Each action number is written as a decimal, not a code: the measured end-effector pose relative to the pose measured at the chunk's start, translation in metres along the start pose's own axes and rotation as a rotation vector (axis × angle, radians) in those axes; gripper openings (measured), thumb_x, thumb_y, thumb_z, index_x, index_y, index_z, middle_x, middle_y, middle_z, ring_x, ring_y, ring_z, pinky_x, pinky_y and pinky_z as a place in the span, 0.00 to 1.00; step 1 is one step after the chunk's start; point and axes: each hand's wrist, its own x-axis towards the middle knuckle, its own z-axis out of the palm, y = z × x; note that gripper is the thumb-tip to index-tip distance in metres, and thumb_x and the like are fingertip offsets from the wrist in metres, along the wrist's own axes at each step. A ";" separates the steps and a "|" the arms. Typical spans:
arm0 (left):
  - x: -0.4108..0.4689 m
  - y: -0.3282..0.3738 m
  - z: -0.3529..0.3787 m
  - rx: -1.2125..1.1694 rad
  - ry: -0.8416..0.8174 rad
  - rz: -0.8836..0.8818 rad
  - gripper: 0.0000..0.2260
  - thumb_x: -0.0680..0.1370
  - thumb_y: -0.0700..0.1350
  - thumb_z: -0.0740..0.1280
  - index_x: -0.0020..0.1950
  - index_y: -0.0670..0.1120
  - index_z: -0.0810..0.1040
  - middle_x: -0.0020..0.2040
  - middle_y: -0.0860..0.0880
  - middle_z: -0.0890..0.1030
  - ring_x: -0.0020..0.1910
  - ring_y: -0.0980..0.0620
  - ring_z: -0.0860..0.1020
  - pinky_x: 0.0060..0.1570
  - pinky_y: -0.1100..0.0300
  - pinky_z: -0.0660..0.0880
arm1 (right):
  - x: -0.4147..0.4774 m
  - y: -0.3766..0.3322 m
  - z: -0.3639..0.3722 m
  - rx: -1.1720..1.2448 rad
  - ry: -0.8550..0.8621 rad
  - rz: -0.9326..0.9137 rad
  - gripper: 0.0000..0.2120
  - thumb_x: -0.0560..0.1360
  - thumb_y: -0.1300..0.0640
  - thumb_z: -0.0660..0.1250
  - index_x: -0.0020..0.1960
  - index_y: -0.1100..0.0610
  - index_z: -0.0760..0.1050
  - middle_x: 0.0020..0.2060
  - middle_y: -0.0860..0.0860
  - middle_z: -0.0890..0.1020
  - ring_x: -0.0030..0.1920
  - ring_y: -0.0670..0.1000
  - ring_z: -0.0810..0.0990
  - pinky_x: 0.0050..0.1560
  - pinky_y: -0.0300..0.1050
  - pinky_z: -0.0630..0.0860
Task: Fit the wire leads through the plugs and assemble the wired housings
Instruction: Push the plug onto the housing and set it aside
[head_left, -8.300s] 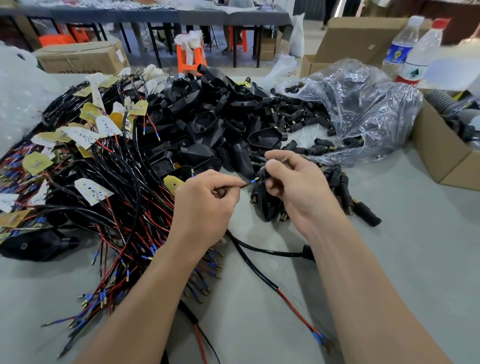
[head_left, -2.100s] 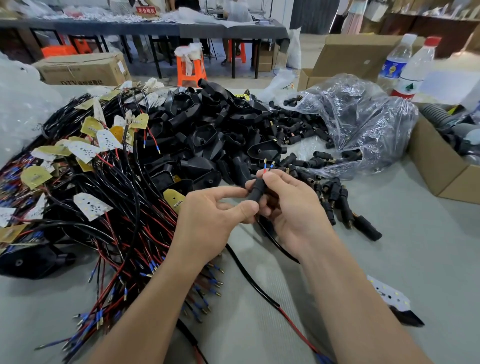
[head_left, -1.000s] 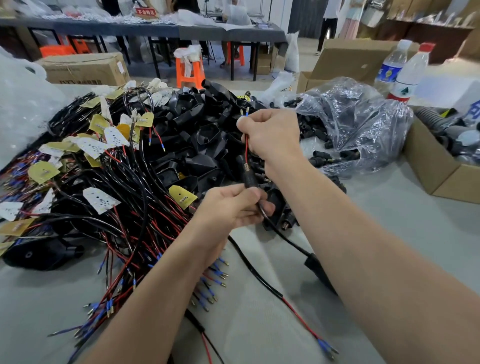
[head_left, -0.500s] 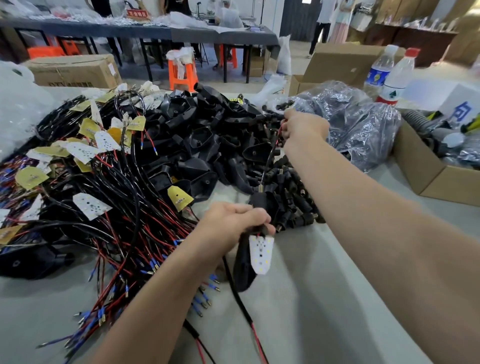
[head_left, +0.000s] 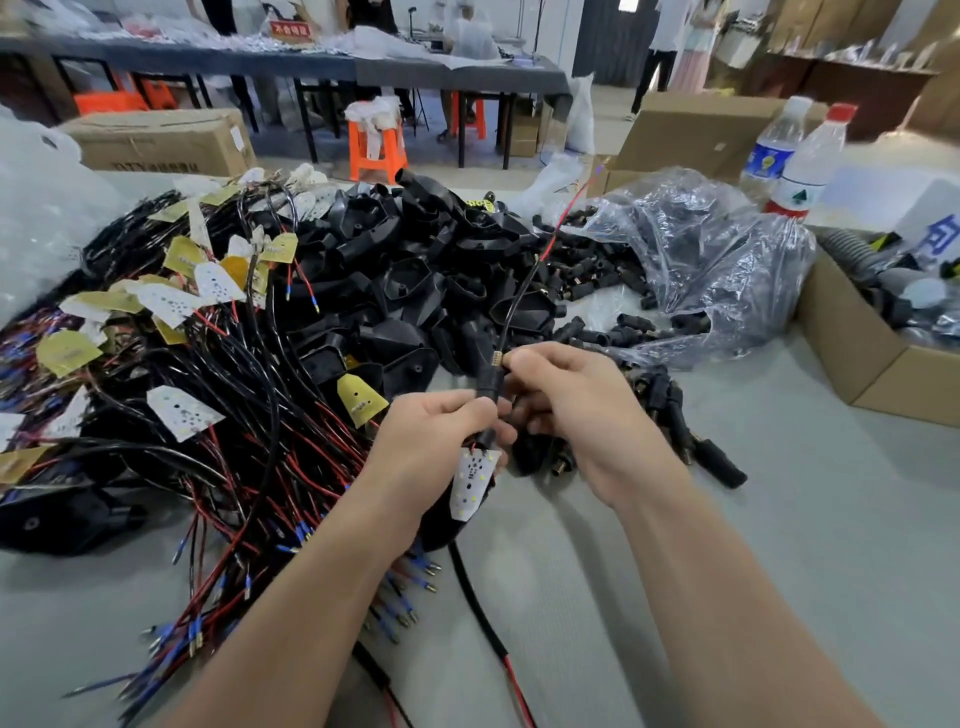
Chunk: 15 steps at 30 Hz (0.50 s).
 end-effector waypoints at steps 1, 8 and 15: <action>0.000 -0.002 -0.001 0.102 0.018 0.054 0.11 0.80 0.41 0.69 0.39 0.43 0.86 0.36 0.43 0.85 0.35 0.50 0.80 0.37 0.57 0.78 | -0.006 0.002 0.004 -0.006 -0.060 0.005 0.06 0.77 0.56 0.68 0.49 0.56 0.83 0.35 0.52 0.83 0.32 0.51 0.78 0.36 0.44 0.76; 0.002 -0.010 -0.006 0.136 0.005 0.109 0.19 0.68 0.50 0.77 0.59 0.57 0.82 0.52 0.55 0.87 0.53 0.57 0.85 0.58 0.55 0.78 | -0.011 0.005 0.004 0.177 0.079 0.007 0.07 0.81 0.65 0.65 0.47 0.59 0.79 0.36 0.53 0.83 0.32 0.47 0.76 0.38 0.42 0.74; 0.006 -0.013 -0.017 0.218 -0.046 0.127 0.30 0.63 0.40 0.76 0.62 0.60 0.76 0.57 0.59 0.85 0.62 0.59 0.80 0.64 0.49 0.77 | -0.007 0.008 -0.004 0.384 0.106 0.063 0.06 0.82 0.65 0.64 0.47 0.60 0.76 0.37 0.56 0.82 0.31 0.50 0.77 0.32 0.39 0.76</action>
